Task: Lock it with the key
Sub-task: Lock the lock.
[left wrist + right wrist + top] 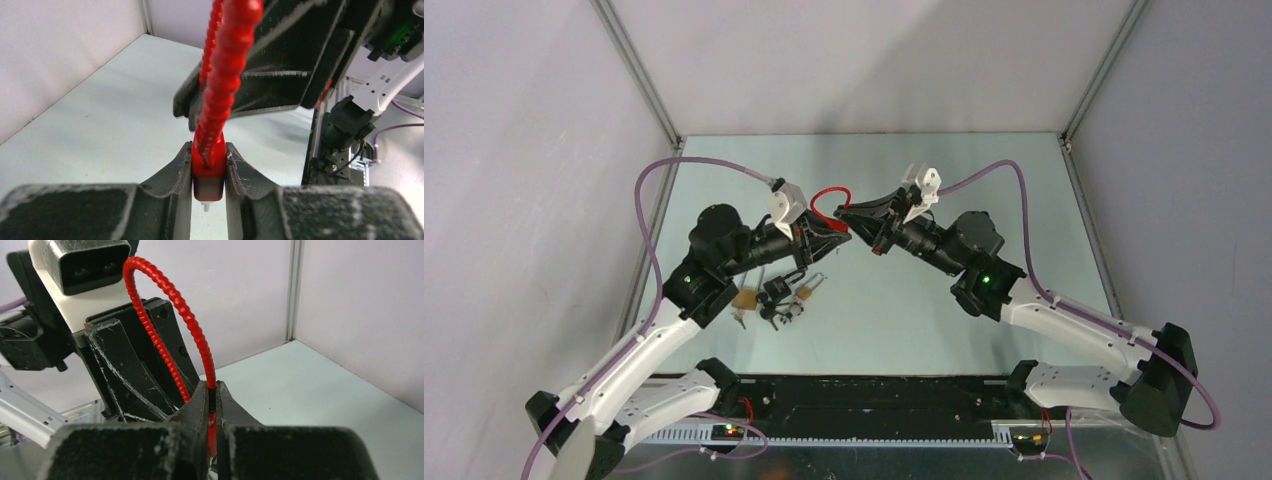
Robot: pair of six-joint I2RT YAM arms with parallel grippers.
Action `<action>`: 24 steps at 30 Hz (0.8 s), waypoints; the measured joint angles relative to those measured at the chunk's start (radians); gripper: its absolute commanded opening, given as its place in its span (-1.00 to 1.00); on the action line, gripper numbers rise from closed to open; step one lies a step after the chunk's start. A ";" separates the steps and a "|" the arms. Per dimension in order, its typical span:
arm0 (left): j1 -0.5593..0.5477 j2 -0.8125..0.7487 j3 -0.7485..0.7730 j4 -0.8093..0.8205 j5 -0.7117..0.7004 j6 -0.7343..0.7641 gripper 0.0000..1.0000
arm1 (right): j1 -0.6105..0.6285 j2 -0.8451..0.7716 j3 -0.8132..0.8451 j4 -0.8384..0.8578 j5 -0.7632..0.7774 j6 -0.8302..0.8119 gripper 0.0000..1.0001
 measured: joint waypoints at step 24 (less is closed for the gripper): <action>-0.016 0.000 -0.024 -0.074 -0.228 -0.092 -1.00 | 0.008 0.071 -0.018 -0.021 0.042 -0.156 -1.00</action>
